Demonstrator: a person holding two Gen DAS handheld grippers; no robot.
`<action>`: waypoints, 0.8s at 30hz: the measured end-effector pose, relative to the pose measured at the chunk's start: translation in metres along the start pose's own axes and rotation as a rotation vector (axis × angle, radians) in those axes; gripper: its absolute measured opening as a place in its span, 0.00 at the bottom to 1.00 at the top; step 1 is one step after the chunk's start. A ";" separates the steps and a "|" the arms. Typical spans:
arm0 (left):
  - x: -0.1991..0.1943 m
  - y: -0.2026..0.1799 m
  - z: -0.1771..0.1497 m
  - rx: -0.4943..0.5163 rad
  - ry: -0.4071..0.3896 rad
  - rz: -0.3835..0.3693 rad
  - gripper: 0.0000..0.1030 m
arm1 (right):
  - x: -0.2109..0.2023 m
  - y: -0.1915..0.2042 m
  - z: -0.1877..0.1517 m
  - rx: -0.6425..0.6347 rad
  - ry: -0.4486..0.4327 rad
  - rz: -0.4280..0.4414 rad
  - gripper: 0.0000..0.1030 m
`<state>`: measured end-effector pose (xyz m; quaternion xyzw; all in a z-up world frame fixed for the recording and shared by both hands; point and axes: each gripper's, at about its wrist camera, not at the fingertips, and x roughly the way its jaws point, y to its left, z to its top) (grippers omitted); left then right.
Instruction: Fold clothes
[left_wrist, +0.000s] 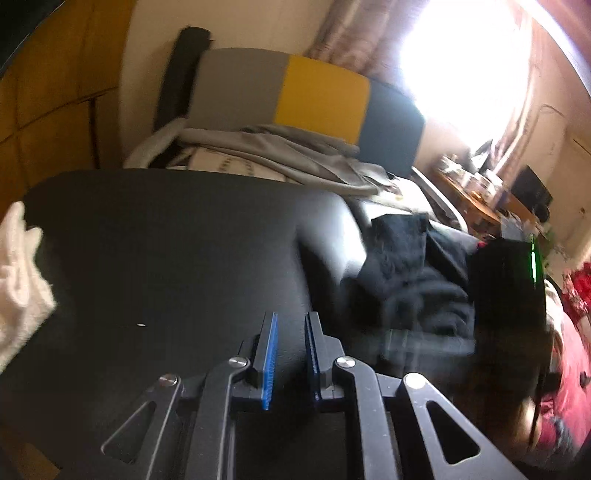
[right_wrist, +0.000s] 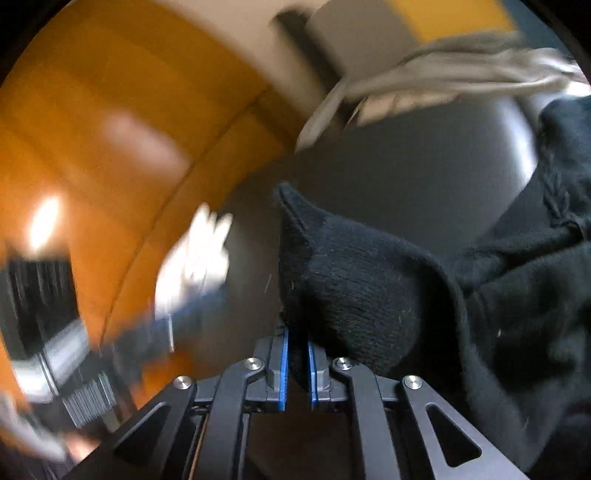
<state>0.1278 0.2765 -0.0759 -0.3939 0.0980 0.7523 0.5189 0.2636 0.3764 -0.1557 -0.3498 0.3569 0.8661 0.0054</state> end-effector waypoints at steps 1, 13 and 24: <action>-0.001 0.004 0.001 -0.009 -0.006 0.004 0.14 | 0.004 0.003 -0.010 -0.024 0.037 0.011 0.13; 0.038 -0.060 -0.005 0.158 0.093 -0.149 0.14 | -0.168 -0.080 -0.060 0.273 -0.183 -0.212 0.67; 0.043 -0.081 -0.050 0.132 0.202 -0.325 0.14 | -0.227 -0.172 -0.075 0.635 -0.400 -0.467 0.71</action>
